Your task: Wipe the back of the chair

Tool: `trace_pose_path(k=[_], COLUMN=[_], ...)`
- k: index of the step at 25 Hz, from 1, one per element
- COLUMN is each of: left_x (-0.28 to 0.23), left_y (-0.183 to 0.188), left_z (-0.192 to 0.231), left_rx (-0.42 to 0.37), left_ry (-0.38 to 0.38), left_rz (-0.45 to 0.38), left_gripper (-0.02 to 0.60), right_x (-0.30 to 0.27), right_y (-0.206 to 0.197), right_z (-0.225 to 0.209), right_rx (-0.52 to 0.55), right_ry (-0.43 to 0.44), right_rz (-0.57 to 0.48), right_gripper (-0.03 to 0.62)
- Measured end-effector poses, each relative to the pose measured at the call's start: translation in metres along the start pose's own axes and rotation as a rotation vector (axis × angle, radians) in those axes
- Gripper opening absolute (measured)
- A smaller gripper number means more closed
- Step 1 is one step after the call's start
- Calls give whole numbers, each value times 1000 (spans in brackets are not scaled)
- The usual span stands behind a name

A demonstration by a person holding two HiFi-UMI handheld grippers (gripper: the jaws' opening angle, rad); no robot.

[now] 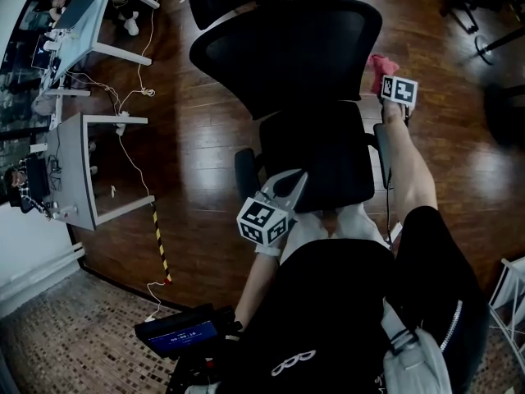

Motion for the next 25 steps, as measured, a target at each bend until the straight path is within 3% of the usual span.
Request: trace_pose_path(k=[7,14,25], left_x=[19,58,97], left_y=[1,-2,7], left_z=[14,46,91], left_rx=[12,43,41], left_ry=[29,90,85], left_rz=[0,-13,-24], left_gripper=[-11,-11,-11], right_x=[-23,-42,-49], right_y=[-12,-22,-46], right_z=[52,123,233], right_rx=[85,175,285], right_ry=[107,97,212], right_rz=[31,68,84], right_gripper=[44,44,44])
Point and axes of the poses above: the fingertips, and each gripper's own axes: x backward along the fingers, z to its left, y out of its top, the point moved 9 cm from there along x, backward along the fingers, and after that the axes turned 10 degrees about -z, right-handed, at the moved point
